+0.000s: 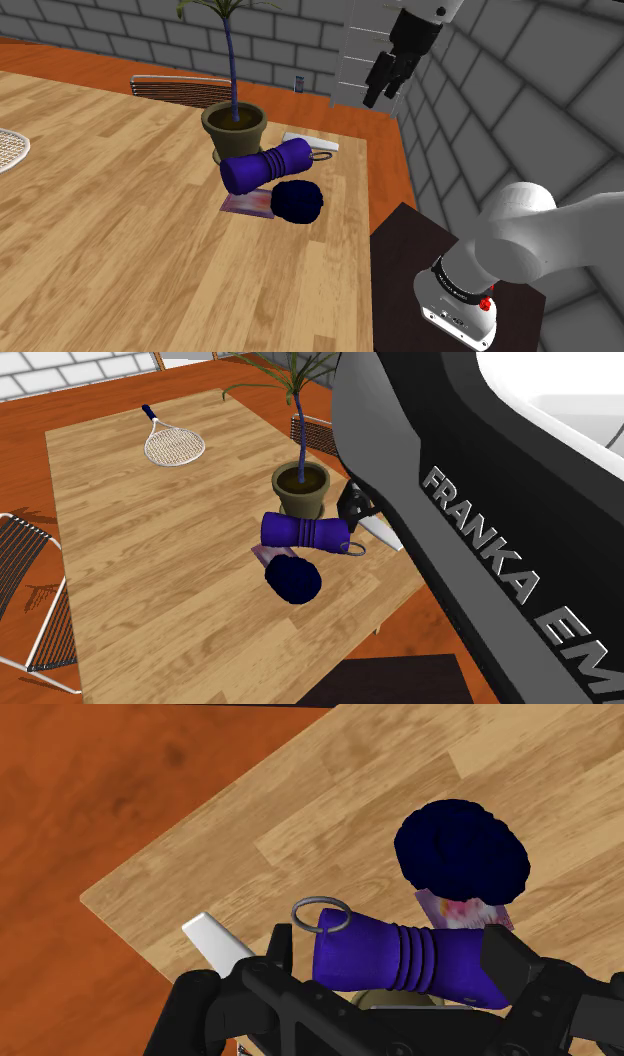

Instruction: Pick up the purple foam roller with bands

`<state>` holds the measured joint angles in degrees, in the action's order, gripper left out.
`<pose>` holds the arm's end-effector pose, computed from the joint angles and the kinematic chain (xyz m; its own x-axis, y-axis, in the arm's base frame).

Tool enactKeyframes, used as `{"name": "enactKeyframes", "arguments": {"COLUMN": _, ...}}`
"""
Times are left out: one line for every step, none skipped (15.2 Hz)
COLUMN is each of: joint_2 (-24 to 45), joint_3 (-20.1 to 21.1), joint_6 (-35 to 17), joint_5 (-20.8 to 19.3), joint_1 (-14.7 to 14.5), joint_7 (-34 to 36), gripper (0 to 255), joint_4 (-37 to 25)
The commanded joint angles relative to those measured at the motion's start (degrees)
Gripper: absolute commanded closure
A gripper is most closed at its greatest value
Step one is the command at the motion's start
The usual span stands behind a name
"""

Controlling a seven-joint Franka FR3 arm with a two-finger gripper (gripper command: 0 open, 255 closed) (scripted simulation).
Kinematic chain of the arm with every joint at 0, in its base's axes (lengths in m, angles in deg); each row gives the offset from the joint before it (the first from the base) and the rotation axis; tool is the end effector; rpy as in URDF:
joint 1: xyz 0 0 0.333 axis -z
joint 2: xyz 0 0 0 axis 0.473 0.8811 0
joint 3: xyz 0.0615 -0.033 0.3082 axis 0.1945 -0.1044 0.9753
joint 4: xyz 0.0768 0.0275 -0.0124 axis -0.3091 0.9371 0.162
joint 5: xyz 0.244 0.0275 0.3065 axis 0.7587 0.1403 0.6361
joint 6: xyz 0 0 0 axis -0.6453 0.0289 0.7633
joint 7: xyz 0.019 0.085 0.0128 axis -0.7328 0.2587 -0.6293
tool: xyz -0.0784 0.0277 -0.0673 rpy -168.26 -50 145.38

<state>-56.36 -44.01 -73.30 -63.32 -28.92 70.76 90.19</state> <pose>0.3240 0.0386 0.6238 0.9887 0.0237 0.1480 0.0348 -0.9967 -0.0727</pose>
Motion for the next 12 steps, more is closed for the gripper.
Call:
{"name": "enactKeyframes", "arguments": {"joint_2": 0.0, "joint_3": 0.0, "joint_6": 0.0, "joint_5": 0.0, "joint_1": 0.0, "joint_7": 0.0, "gripper": 0, "joint_4": 0.0}}
{"name": "enactKeyframes", "arguments": {"joint_2": 2.96, "joint_3": 0.15, "joint_6": -0.08, "joint_5": -0.02, "joint_1": 0.03, "joint_7": 0.05, "gripper": 0, "joint_4": -1.11}}
{"name": "enactKeyframes", "arguments": {"joint_2": 5.91, "joint_3": 0.31, "joint_6": -0.1, "joint_5": -0.05, "joint_1": 0.07, "joint_7": 0.11, "gripper": 0, "joint_4": -2.26}}
{"name": "enactKeyframes", "arguments": {"joint_2": 8.84, "joint_3": 0.46, "joint_6": -0.08, "joint_5": -0.1, "joint_1": 0.1, "joint_7": 0.18, "gripper": 0, "joint_4": -3.44}}
{"name": "enactKeyframes", "arguments": {"joint_2": 11.76, "joint_3": 0.6, "joint_6": -0.01, "joint_5": -0.16, "joint_1": 0.12, "joint_7": 0.27, "gripper": 0, "joint_4": -4.67}}
{"name": "enactKeyframes", "arguments": {"joint_2": 14.67, "joint_3": 0.75, "joint_6": 0.11, "joint_5": -0.23, "joint_1": 0.15, "joint_7": 0.36, "gripper": 0, "joint_4": -5.92}}
{"name": "enactKeyframes", "arguments": {"joint_2": 17.56, "joint_3": 0.89, "joint_6": 0.28, "joint_5": -0.3, "joint_1": 0.17, "joint_7": 0.47, "gripper": 0, "joint_4": -7.22}}
{"name": "enactKeyframes", "arguments": {"joint_2": 20.45, "joint_3": 1.03, "joint_6": 0.49, "joint_5": -0.39, "joint_1": 0.19, "joint_7": 0.58, "gripper": 0, "joint_4": -8.54}}
{"name": "enactKeyframes", "arguments": {"joint_2": 23.31, "joint_3": 1.17, "joint_6": 0.75, "joint_5": -0.48, "joint_1": 0.2, "joint_7": 0.7, "gripper": 0, "joint_4": -9.9}}
{"name": "enactKeyframes", "arguments": {"joint_2": 26.17, "joint_3": 1.29, "joint_6": 1.06, "joint_5": -0.59, "joint_1": 0.21, "joint_7": 0.84, "gripper": 0, "joint_4": -11.29}}
{"name": "enactKeyframes", "arguments": {"joint_2": 29.01, "joint_3": 1.41, "joint_6": 1.41, "joint_5": -0.7, "joint_1": 0.2, "joint_7": 0.98, "gripper": 0, "joint_4": -12.71}}
{"name": "enactKeyframes", "arguments": {"joint_2": 31.85, "joint_3": 1.52, "joint_6": 1.8, "joint_5": -0.82, "joint_1": 0.18, "joint_7": 1.12, "gripper": 0, "joint_4": -14.16}}
